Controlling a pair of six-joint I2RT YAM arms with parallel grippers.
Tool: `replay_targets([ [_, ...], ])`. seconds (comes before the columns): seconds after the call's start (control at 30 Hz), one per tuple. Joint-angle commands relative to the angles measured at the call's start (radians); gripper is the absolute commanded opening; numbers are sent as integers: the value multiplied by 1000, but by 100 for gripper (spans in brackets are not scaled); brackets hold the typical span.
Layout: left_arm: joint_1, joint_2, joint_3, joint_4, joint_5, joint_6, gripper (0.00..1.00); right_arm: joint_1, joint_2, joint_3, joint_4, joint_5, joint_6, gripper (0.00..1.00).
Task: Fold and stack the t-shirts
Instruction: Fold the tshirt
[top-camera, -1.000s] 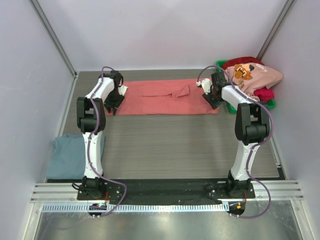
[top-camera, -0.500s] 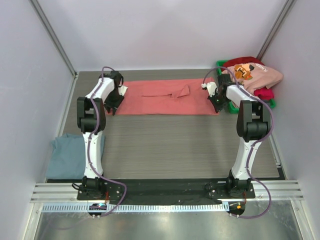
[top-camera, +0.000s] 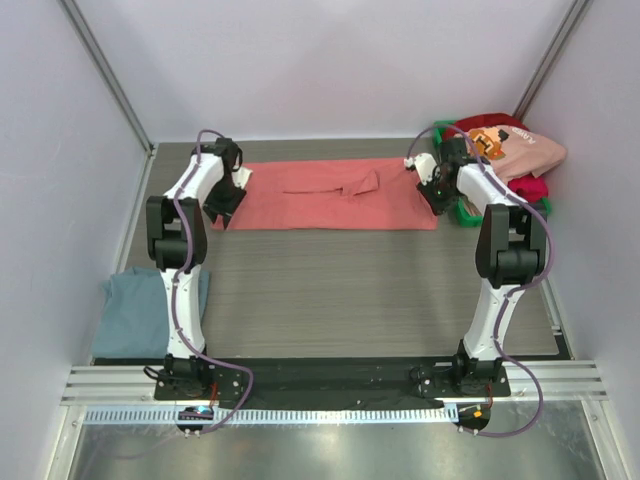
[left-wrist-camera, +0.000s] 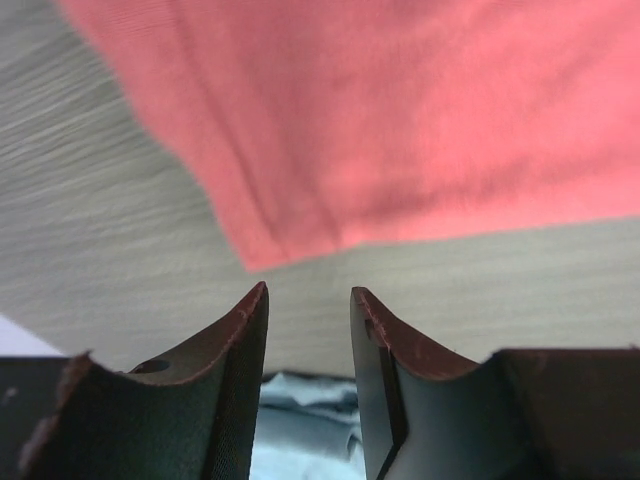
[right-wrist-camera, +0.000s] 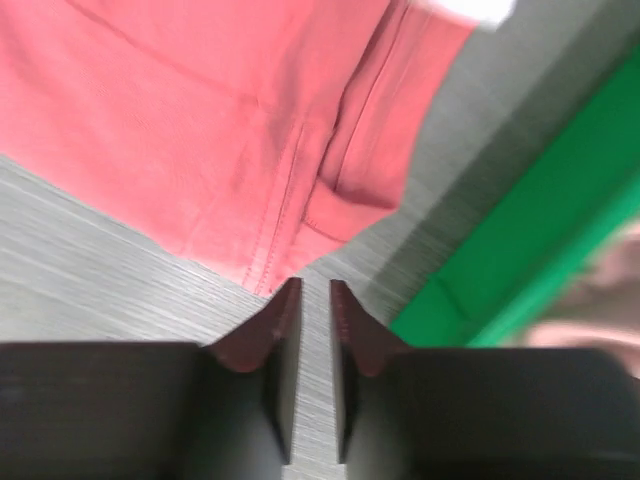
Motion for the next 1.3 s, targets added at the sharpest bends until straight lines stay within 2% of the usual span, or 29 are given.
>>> replay_targets([
  [0.0, -3, -163, 21, 4, 44, 14, 40, 20, -123, 85, 11, -117, -36, 25],
  [0.07, -3, -145, 35, 1, 44, 13, 40, 38, -107, 122, 13, -154, -30, 30],
  [0.23, -3, -77, 70, -9, 54, -1, 38, 69, -6, 231, 8, -240, 24, 33],
  [0.37, -5, -23, 90, 2, 51, -6, 36, 83, 154, 410, 4, -300, 104, 35],
  [0.53, 0, 17, 73, 13, 23, 0, 35, 92, 276, 579, 2, -384, 191, 38],
  [0.9, 1, 15, -16, 33, 3, 2, 34, 153, 371, 616, 22, -448, 236, 40],
  [1.27, 0, 3, -30, 28, -9, 5, 34, 173, 430, 656, 42, -383, 225, 41],
])
